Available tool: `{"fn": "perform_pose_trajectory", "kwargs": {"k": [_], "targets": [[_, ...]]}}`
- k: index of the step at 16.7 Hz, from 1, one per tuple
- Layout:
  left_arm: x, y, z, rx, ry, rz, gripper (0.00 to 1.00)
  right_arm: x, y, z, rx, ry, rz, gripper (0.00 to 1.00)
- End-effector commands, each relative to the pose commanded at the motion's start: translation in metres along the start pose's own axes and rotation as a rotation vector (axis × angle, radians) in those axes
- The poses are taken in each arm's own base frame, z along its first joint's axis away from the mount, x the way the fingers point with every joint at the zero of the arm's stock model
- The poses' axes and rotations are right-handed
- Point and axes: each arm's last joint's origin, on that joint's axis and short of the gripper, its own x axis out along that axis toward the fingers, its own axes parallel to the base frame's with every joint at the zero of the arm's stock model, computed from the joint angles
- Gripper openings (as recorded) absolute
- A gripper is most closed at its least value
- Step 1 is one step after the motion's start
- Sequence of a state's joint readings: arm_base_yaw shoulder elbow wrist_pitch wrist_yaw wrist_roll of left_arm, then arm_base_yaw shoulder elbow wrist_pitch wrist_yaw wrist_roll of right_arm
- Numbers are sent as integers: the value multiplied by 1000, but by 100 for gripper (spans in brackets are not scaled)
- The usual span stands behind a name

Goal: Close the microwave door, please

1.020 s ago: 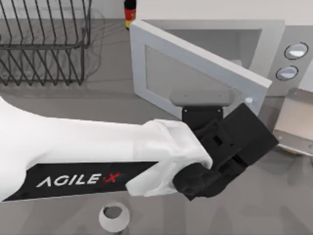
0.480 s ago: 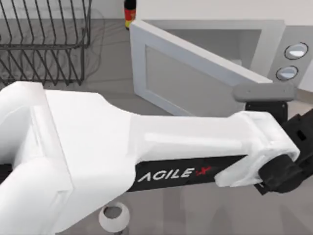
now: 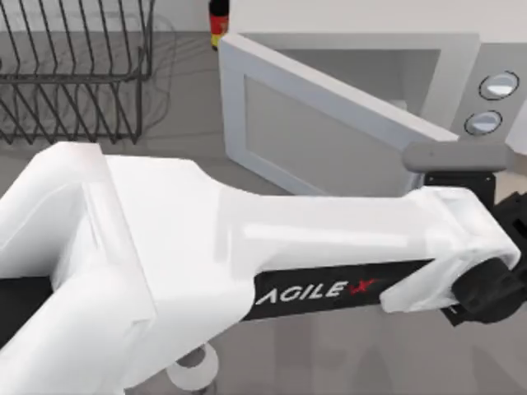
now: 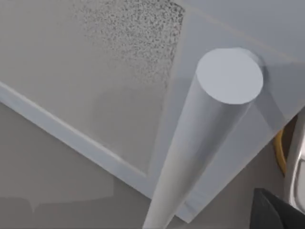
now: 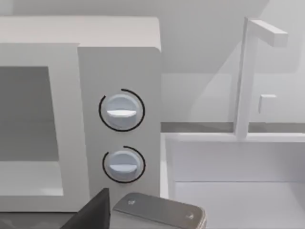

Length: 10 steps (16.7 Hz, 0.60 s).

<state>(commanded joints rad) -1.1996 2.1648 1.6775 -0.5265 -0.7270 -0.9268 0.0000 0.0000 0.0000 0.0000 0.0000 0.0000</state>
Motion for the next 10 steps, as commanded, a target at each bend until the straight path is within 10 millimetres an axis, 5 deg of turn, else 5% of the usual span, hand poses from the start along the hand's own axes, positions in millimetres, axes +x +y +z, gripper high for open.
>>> {"fn": "perform_pose_trajectory", "kwargs": {"k": [7, 10], "targets": [[67, 5, 44, 0, 2, 3, 0, 0, 0, 0, 0, 0, 0, 100], [78, 7, 53, 0, -1, 0, 0, 0, 0, 0, 0, 0, 0, 100]]}}
